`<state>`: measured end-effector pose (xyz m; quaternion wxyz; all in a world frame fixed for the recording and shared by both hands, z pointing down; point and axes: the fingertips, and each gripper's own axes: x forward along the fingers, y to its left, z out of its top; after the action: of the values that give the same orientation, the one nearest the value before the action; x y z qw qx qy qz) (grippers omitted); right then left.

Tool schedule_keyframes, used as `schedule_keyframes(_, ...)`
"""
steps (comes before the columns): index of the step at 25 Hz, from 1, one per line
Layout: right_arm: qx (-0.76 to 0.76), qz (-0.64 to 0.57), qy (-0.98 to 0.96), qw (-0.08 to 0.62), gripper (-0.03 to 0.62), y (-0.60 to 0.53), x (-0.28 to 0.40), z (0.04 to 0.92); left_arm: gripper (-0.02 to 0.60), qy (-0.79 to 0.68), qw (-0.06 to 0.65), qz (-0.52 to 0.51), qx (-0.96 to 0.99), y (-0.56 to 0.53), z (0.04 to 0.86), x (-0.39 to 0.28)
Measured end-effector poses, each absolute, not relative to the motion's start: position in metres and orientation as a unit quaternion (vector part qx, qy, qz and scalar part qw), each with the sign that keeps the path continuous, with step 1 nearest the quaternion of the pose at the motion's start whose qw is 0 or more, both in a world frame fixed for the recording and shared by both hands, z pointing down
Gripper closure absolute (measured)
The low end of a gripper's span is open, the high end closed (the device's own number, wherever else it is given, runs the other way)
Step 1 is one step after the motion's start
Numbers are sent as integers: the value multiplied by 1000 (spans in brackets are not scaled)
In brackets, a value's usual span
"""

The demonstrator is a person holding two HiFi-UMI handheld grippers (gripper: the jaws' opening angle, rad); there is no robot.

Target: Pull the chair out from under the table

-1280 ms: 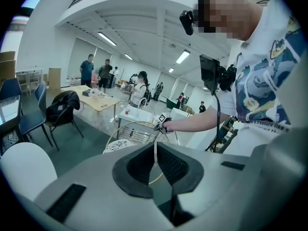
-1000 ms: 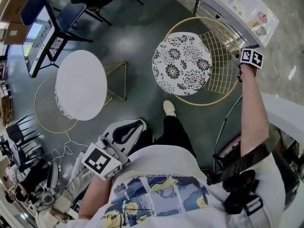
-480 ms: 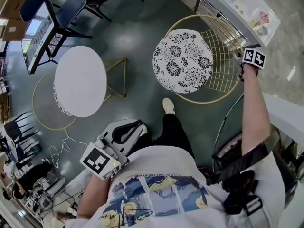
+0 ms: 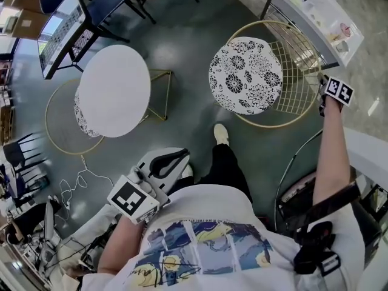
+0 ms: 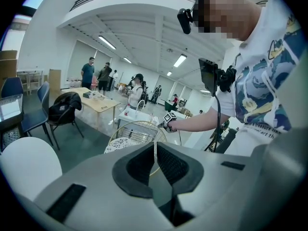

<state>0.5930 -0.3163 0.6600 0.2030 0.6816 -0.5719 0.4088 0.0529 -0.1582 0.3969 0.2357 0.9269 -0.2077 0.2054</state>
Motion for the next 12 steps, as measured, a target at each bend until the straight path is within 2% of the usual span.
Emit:
schedule_keyframes(7,707,348,-587,187,488,-224,517,582,571,-188,204,165,947,-96,377,-7)
schedule_keyframes(10,693,306,-623,197,490,-177,444,544,571,-180,212,142,950,-64,373,-42)
schedule_keyframes(12,673,275,-657,198,519,-143,380,520,571,-176,207,137,953,-38,370,-69)
